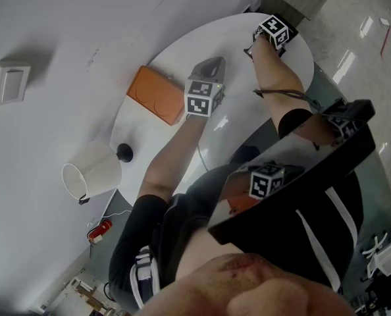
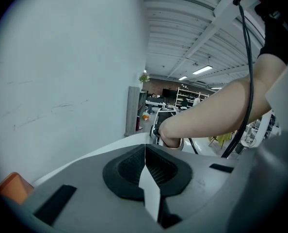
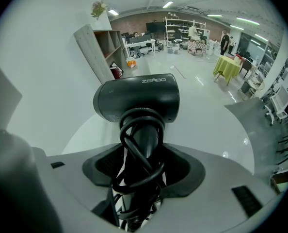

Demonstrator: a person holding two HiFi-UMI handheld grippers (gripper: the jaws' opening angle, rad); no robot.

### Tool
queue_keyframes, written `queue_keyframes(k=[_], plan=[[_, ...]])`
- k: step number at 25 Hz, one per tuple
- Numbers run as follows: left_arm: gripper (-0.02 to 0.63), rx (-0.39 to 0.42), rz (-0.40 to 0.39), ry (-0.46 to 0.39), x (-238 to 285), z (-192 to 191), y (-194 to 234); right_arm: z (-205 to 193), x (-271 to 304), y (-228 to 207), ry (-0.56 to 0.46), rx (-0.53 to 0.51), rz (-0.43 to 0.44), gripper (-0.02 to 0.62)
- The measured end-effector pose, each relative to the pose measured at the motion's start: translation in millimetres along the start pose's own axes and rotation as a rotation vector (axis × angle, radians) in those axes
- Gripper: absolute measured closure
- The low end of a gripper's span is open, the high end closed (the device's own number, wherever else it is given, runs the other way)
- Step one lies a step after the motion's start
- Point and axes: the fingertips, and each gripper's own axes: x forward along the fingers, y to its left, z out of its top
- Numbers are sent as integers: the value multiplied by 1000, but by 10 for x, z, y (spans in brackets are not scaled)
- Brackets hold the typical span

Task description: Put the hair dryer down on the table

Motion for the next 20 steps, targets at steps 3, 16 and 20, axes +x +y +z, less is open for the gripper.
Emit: queue_keyframes(k=[3,16,20], plan=[[574,-8,12,-3,-42,-8,49,-10,-8,72,-10,-2,34,305],[574,-13,46,-47,-272,82,95,-56,-121,135,-63,-1,209,258],[574,-24,74,-37,-392,45,124,-51,-194,134,-96,-9,241,258]])
